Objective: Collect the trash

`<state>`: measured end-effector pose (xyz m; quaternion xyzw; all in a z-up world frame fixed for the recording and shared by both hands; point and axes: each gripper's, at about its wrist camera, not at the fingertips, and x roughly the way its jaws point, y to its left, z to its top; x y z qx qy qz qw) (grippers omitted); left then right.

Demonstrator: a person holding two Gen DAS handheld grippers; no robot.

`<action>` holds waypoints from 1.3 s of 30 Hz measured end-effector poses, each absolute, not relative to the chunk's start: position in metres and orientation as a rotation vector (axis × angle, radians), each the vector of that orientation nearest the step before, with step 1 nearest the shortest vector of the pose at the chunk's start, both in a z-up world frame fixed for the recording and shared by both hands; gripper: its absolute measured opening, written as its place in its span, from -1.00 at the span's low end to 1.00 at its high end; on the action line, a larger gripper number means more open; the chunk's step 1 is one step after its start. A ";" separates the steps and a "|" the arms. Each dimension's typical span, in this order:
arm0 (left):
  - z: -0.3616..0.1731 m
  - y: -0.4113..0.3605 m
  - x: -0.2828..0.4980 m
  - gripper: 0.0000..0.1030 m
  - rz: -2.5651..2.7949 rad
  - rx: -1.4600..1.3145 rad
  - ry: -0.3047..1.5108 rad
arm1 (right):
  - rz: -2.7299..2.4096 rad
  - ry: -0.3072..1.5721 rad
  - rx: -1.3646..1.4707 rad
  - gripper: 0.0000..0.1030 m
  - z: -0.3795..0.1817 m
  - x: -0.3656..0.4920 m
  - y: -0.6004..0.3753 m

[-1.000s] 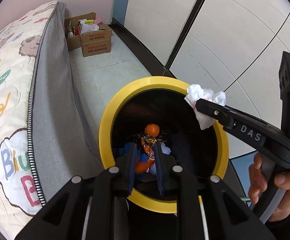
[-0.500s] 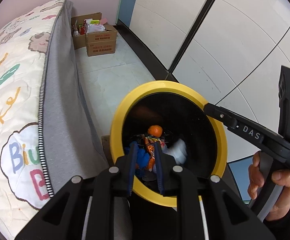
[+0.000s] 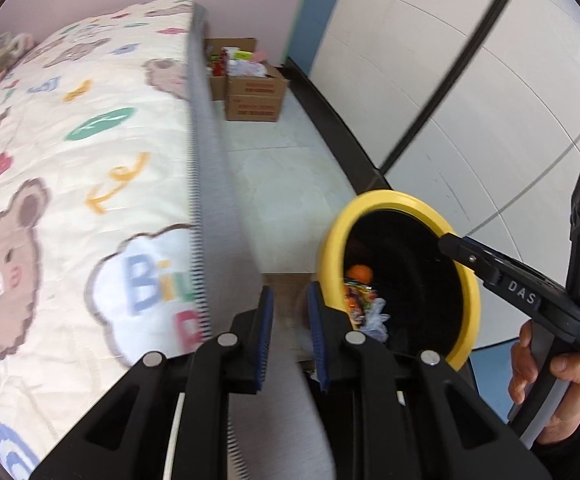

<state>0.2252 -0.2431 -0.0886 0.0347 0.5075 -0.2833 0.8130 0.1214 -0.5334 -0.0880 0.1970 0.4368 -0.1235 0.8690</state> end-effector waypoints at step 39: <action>-0.095 0.089 0.219 -0.61 -0.118 -0.172 1.039 | 0.228 0.989 0.135 -0.17 -0.075 0.219 -0.199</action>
